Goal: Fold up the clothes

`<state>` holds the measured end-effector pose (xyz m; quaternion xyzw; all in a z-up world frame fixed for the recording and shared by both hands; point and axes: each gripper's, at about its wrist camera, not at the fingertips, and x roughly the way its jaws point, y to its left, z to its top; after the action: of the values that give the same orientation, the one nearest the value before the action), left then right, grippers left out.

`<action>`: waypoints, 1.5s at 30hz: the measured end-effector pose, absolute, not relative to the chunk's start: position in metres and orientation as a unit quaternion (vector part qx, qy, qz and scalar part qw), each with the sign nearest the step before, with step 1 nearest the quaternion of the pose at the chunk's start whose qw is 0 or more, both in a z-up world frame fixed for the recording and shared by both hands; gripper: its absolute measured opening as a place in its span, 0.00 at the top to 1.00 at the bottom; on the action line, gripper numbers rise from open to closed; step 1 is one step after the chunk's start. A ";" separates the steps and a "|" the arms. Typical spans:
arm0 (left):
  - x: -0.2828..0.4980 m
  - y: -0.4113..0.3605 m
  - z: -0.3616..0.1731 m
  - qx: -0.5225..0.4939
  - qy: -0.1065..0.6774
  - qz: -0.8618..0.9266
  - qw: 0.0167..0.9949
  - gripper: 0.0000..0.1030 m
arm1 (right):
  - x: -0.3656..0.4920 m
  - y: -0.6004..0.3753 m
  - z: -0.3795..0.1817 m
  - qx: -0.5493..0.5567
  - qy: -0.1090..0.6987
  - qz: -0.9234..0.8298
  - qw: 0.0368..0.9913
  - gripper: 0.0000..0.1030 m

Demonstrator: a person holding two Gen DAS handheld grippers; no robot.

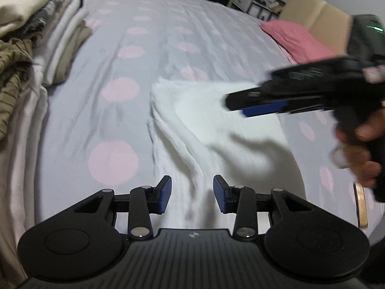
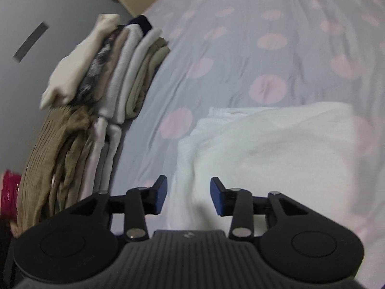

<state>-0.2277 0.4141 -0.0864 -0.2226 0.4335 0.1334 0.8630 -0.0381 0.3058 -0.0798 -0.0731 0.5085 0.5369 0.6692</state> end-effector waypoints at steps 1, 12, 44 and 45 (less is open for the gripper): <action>-0.229 0.410 -0.089 -0.219 0.438 0.129 0.862 0.65 | -0.040 0.290 -0.078 -0.077 0.501 0.540 0.672 0.58; -0.233 0.381 -0.109 -0.185 0.474 0.106 0.855 0.74 | -0.077 0.117 -0.123 -0.126 0.459 0.512 0.715 0.55; -0.251 0.403 -0.088 -0.192 0.459 0.152 0.854 0.39 | -0.103 0.083 -0.148 -0.179 0.447 0.499 0.721 0.61; -0.249 0.406 -0.084 -0.200 0.447 0.151 0.858 0.36 | -0.100 0.081 -0.142 -0.170 0.442 0.498 0.727 0.59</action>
<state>-0.2485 0.4061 -0.0841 -0.1998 0.4475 0.1514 0.8584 -0.0999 0.0814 -0.1421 -0.1697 0.4415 0.4982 0.7266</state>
